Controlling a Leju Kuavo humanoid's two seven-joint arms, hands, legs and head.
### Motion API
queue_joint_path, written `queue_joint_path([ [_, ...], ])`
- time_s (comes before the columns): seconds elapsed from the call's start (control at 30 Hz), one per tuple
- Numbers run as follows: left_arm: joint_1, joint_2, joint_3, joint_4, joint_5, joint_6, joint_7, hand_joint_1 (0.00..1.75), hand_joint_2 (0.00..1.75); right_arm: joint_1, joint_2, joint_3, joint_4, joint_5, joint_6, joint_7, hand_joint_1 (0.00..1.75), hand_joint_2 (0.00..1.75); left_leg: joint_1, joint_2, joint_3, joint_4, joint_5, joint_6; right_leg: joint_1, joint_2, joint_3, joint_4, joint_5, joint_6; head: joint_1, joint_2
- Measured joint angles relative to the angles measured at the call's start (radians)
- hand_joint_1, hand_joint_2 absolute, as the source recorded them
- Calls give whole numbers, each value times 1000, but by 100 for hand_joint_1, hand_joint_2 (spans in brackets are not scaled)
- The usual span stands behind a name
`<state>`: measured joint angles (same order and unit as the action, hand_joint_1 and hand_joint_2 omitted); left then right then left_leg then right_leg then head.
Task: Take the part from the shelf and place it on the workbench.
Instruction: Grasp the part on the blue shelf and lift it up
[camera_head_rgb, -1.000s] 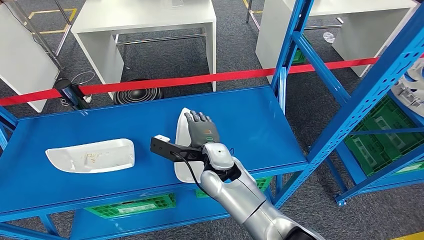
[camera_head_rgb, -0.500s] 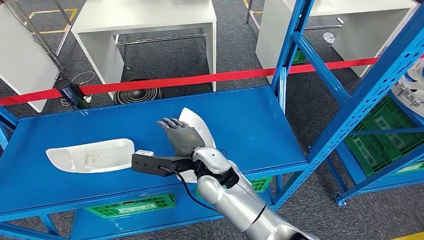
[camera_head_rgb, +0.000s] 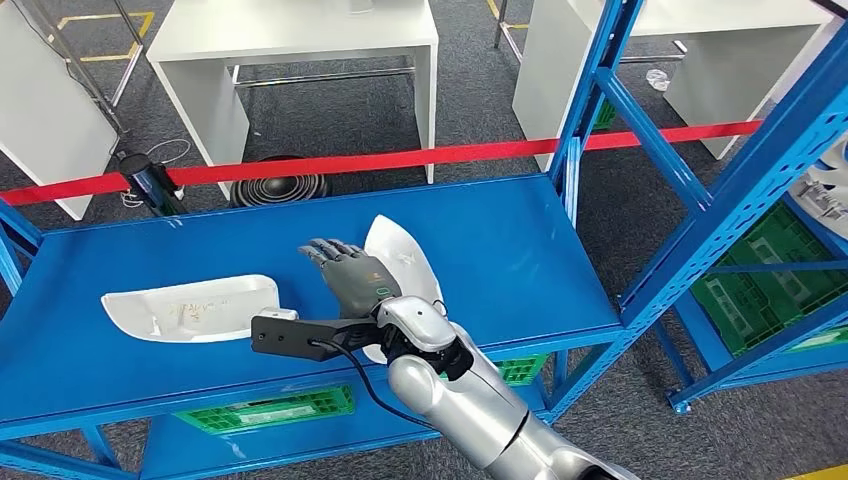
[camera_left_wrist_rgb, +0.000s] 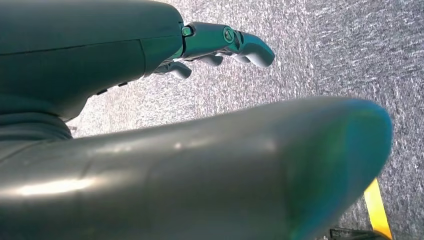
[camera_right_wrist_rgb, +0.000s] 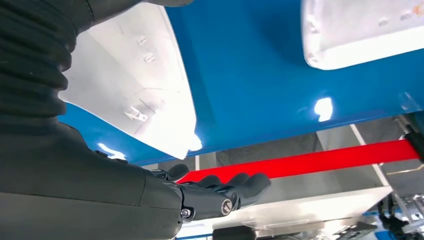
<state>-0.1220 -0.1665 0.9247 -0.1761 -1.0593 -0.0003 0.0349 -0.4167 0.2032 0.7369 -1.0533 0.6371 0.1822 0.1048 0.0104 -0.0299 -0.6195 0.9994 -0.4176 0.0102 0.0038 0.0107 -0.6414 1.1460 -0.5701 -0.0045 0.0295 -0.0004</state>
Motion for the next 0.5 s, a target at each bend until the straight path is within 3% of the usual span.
queue_joint_path([
  [0.07,1,0,3,0,0,1,0,0,0,-2,-2,4,1,-2,-2,2,0,175,2,4,-9,2,4,-2,-8,-3,-40,124,-68,9,2,0],
  [0.1,1,0,4,0,0,1,0,0,0,-2,-3,5,1,-2,-2,3,0,175,3,6,-15,4,6,-5,-12,-3,-44,153,-78,12,2,0],
  [0.13,1,0,5,0,-1,1,1,0,0,-2,-4,6,1,-3,-2,4,0,175,6,6,-21,7,9,-9,-15,-4,-30,144,-69,16,2,0],
  [0.23,-1,0,6,0,-6,1,1,0,0,-4,-4,8,1,-5,-3,7,0,175,15,4,-41,18,21,-27,-21,-1,91,-46,-5,22,3,0],
  [0.3,-2,1,7,-1,-11,1,1,0,0,-5,-5,10,1,-6,-3,10,0,175,17,-1,-46,21,31,-42,-18,7,124,-107,13,11,3,0],
  [0.4,0,1,8,-1,-13,2,3,0,0,-6,-5,12,2,-7,-4,14,0,175,19,-5,-51,15,44,-67,-15,6,105,-106,30,-19,3,0],
  [0.43,1,0,8,-1,-13,2,3,0,0,-6,-4,14,2,-7,-4,14,0,175,21,-1,-58,25,27,-72,-15,3,97,-108,39,-29,2,0],
  [0.5,1,0,9,0,-14,2,4,0,0,-7,-3,17,2,-7,-4,15,0,175,21,13,-87,107,-56,-75,-16,-4,79,-110,60,-45,0,0],
])
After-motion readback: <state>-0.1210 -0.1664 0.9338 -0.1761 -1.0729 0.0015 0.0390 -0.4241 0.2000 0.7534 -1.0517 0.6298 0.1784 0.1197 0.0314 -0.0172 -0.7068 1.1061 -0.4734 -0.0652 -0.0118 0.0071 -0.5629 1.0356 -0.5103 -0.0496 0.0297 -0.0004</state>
